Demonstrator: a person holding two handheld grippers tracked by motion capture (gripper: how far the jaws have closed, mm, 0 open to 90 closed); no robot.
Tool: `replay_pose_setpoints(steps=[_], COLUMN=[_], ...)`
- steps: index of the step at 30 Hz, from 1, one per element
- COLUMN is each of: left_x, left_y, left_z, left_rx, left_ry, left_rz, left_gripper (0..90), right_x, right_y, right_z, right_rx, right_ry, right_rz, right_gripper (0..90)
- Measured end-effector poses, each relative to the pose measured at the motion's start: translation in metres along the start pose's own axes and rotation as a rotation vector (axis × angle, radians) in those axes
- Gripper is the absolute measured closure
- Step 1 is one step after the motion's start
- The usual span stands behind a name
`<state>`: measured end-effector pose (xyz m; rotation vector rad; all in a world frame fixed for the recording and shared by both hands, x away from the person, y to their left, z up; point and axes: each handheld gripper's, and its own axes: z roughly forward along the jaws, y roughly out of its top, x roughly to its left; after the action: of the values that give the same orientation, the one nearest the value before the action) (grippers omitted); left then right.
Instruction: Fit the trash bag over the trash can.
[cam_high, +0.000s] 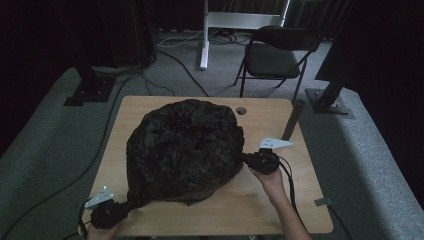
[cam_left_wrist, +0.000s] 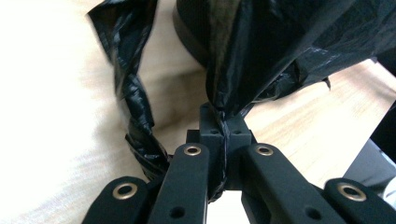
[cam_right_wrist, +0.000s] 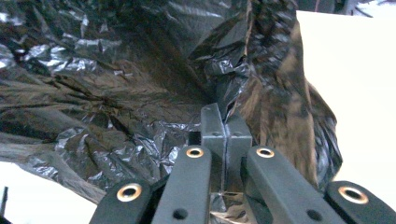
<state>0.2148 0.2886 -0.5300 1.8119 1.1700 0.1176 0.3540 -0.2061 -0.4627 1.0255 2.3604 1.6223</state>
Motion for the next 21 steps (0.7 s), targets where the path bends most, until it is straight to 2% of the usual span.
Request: replay_pose_setpoints(steps=[8,12,14,16,20,21], left_x=[0.009,0.011,0.011,0.010,0.006,0.005], left_y=[-0.007,-0.009,-0.009,-0.009,-0.008,-0.008], left_z=[0.003,0.005,0.007,0.008,0.009,0.009], left_rx=[0.011,0.022,0.027,0.025,-0.004,0.000], left_ry=[-0.001,-0.005,-0.004,-0.014,-0.025,-0.014], left_rz=[-0.059,-0.062,-0.055,-0.053,-0.001,0.010], left_gripper=[89.9,89.9,89.9,89.8,89.2,86.9], right_x=[-0.015,-0.021,-0.023,-0.023,-0.022,-0.022], right_y=[-0.020,-0.031,-0.035,-0.035,-0.032,-0.032], right_z=[0.017,0.022,0.023,0.022,0.021,0.021], right_rx=[0.035,0.061,0.057,0.052,0.045,0.044], right_ry=[-0.031,-0.044,-0.029,-0.036,-0.045,-0.046], right_rz=[0.053,0.069,0.091,0.088,0.084,0.083], right_gripper=[90.0,90.0,90.0,90.0,90.0,90.0])
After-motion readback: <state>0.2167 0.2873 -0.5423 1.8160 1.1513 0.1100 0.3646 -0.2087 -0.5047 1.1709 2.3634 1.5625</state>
